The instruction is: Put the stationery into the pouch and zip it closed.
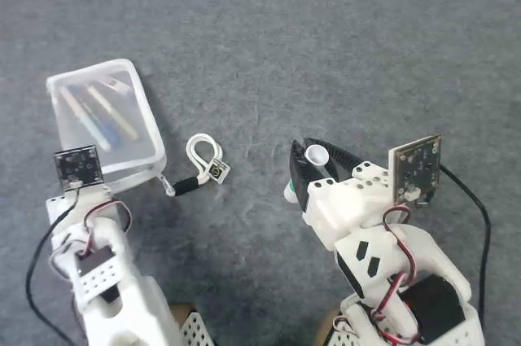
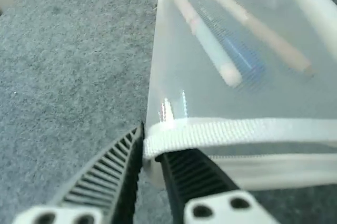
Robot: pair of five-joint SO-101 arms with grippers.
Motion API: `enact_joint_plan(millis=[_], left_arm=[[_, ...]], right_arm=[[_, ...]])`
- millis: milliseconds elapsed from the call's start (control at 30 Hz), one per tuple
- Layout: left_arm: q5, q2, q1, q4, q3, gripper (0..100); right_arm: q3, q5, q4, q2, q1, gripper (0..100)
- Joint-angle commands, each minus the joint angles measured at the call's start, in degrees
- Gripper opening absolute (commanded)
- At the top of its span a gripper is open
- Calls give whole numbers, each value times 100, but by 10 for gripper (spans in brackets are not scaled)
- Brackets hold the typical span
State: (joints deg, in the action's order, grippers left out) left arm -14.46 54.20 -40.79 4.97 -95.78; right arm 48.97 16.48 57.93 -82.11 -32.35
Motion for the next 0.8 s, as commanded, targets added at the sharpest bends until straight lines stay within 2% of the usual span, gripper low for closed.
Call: enact_joint_plan(millis=[0,100,200,400,567,767], left_arm=[[105,-9,44,1688,1279,9],[105,-18,176,2980,2132,9],[105,0,422,3938,2809,9],[105,0,905,5468,3899,9],[308,0,1354,6620,4945,9],[686,-35,2119,7560,6193,9]], right_arm=[[-26,422,-101,-110,48,6],[-26,607,-101,-110,48,6],[-26,774,-110,-110,48,6],[97,1029,-180,-110,75,6],[809,1371,-1077,-163,84,6],[1187,1714,-1727,-171,84,6]])
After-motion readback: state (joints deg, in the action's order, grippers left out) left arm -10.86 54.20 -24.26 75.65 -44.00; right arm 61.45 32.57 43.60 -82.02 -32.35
